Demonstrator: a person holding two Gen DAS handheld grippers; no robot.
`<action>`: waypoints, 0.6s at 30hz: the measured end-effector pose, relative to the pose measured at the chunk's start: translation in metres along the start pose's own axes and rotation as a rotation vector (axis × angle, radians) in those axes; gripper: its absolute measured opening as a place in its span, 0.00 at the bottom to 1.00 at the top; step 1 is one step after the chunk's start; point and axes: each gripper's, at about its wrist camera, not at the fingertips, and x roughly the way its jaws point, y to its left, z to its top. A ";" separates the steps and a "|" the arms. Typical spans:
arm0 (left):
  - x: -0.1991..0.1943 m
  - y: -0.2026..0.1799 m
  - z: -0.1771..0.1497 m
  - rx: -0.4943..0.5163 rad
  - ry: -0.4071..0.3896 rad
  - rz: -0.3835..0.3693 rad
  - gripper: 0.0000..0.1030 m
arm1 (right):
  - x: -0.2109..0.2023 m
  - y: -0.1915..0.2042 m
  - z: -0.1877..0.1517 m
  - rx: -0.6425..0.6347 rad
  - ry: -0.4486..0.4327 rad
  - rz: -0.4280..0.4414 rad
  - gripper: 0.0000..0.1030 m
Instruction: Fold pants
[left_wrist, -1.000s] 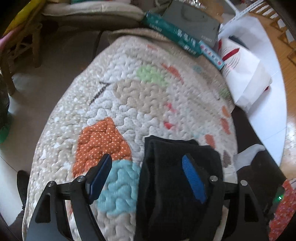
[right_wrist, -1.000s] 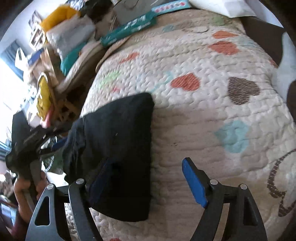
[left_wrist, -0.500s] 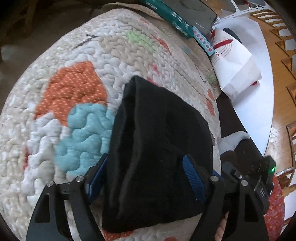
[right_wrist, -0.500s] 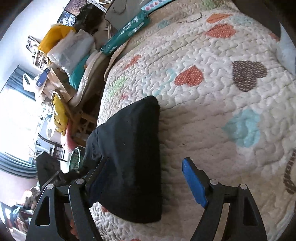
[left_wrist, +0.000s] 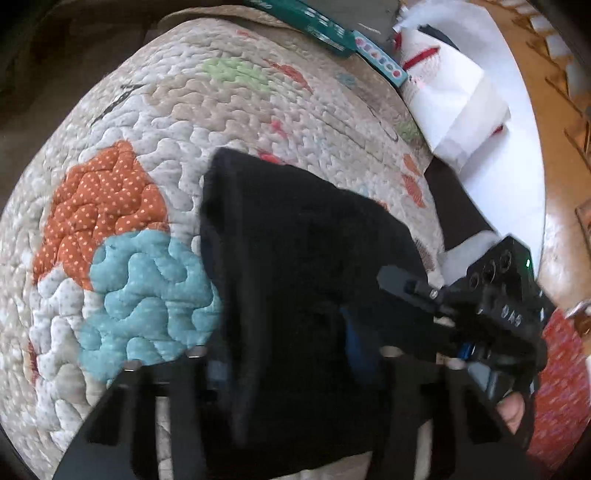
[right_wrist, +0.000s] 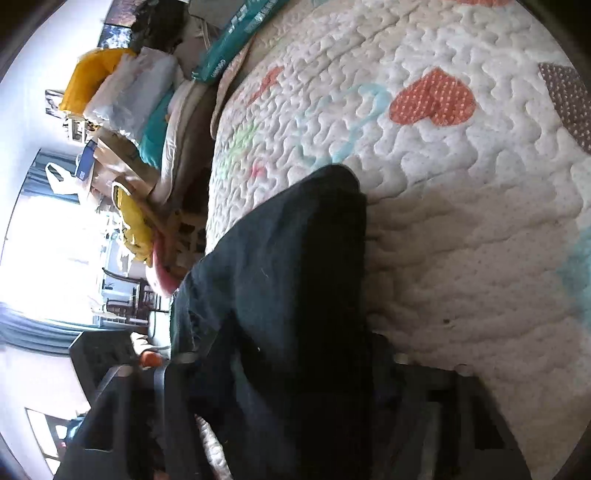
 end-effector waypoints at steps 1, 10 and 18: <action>-0.002 0.001 0.003 -0.023 0.000 -0.011 0.36 | -0.002 0.002 0.001 -0.001 0.006 0.007 0.41; 0.008 -0.029 0.067 -0.006 -0.039 -0.027 0.36 | -0.029 0.037 0.053 -0.094 -0.066 -0.014 0.32; 0.071 -0.034 0.140 0.022 -0.028 0.027 0.37 | -0.013 0.031 0.134 -0.123 -0.115 -0.138 0.32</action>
